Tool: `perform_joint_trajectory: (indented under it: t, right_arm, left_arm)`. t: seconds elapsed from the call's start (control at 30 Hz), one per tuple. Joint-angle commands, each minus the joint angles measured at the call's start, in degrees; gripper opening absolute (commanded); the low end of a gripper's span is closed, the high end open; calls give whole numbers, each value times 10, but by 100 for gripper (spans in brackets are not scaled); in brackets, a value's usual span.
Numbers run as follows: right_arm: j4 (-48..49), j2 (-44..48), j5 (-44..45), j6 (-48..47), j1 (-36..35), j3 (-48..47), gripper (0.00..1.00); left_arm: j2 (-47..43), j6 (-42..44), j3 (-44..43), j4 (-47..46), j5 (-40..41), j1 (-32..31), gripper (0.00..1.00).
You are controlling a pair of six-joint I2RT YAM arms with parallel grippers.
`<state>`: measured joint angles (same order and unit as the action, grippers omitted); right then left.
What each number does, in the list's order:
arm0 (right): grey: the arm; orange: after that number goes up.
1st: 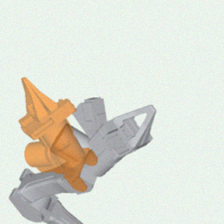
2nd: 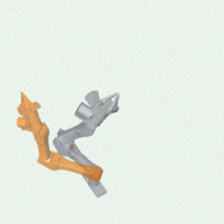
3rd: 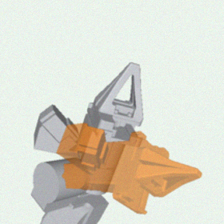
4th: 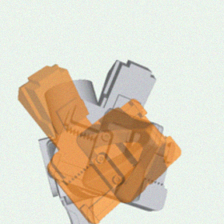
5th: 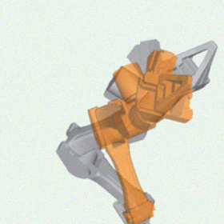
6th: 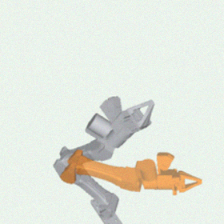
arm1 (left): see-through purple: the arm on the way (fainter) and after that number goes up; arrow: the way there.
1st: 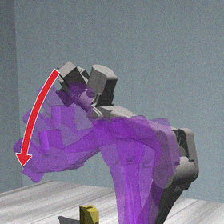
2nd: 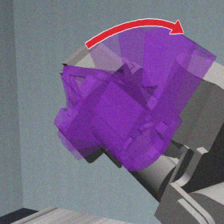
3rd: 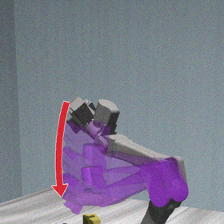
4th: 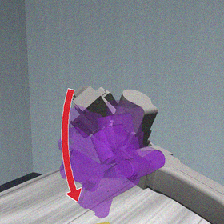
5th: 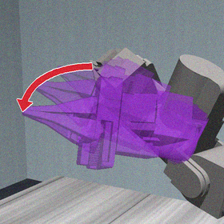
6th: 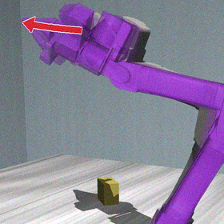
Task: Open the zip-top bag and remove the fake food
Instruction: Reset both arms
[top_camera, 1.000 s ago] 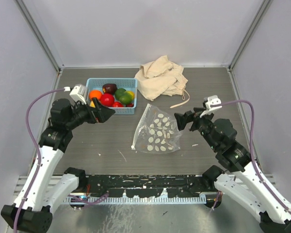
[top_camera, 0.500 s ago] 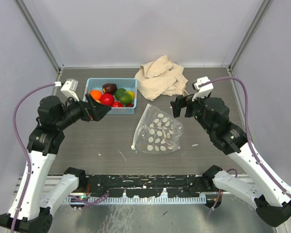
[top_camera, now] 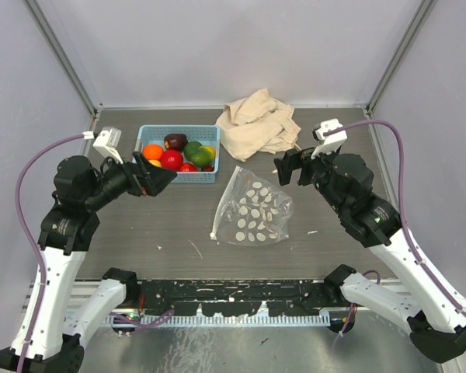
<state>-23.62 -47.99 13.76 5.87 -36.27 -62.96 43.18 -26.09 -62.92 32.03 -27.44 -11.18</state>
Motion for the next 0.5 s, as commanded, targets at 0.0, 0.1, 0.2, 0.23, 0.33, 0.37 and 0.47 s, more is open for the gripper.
perform_joint_trajectory:
  t: [0.0,0.1,0.2,0.23,0.33,0.37,0.47]
  right_arm:
    - [6,7,27,22,-1,-26,100]
    - [1,4,34,29,-1,-29,100]
    - [-3,2,34,35,-1,-31,100]
    - [-2,1,35,37,-1,-31,100]
    - [-2,0,41,41,-1,-28,100]
    - [-3,0,43,43,-1,-28,100]
    - [-2,2,37,46,-1,-26,100]
  left_arm:
    - [-13,-3,-17,-12,-14,2,98]
    - [-13,-5,-14,-15,-14,2,98]
    - [-12,-9,-7,-18,-18,2,98]
    - [-12,-12,-6,-20,-19,2,98]
    - [-13,-17,0,-25,-21,2,98]
    - [-13,-17,3,-26,-22,2,98]
    - [-13,-19,7,-30,-28,2,98]
